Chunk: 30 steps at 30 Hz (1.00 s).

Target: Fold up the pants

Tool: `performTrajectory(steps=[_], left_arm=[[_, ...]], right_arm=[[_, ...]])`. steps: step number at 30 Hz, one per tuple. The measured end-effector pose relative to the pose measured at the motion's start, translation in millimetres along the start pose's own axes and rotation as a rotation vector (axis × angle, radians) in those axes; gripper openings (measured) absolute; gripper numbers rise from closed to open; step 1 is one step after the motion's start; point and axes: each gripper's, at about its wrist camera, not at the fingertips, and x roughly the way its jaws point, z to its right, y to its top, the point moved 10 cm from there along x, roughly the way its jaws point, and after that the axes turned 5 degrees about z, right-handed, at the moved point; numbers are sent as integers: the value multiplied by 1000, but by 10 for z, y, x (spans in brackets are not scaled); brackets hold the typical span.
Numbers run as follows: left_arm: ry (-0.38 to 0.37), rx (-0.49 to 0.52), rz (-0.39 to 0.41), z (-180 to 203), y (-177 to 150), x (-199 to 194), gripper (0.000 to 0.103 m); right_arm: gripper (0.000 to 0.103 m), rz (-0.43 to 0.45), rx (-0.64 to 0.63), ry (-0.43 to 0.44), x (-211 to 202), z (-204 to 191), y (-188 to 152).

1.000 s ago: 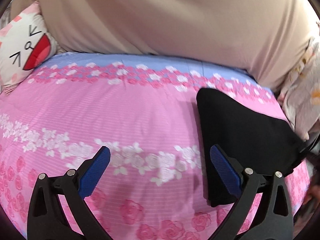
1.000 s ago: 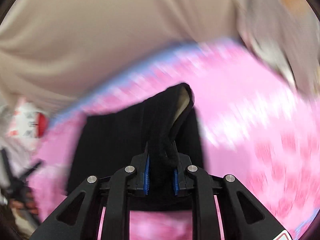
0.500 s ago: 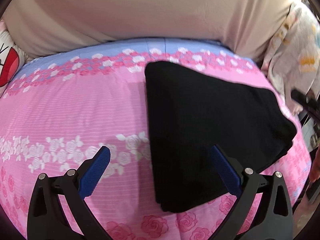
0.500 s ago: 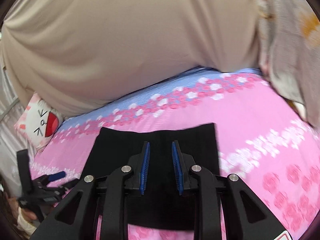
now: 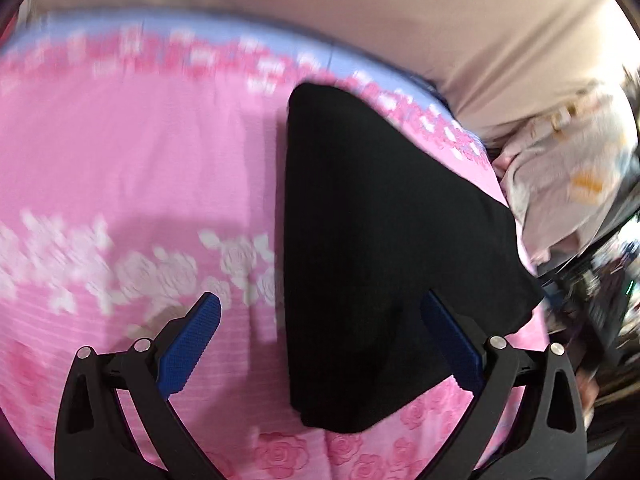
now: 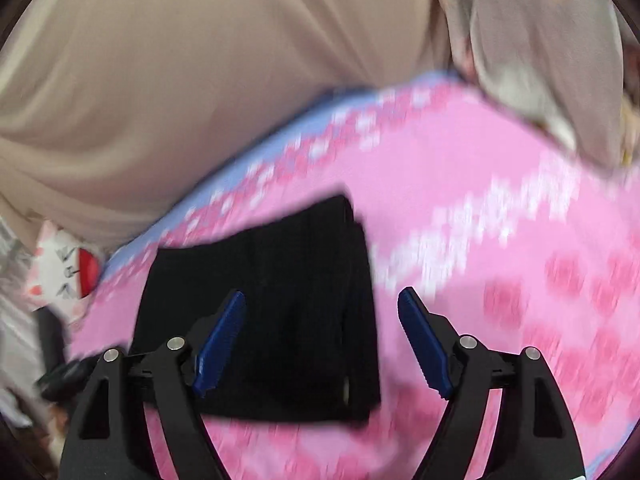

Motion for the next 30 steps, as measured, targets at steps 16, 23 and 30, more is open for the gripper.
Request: performTrajectory(steps=[16, 23, 30], left_arm=[[-100, 191, 99, 355, 455, -284, 25], [27, 177, 275, -245, 658, -1298, 29], [373, 109, 185, -1309, 18, -1213, 48]], right_arm=[[30, -34, 32, 145, 41, -671, -130], [30, -27, -111, 298, 83, -1633, -109], [47, -174, -15, 176, 659, -1209, -882]])
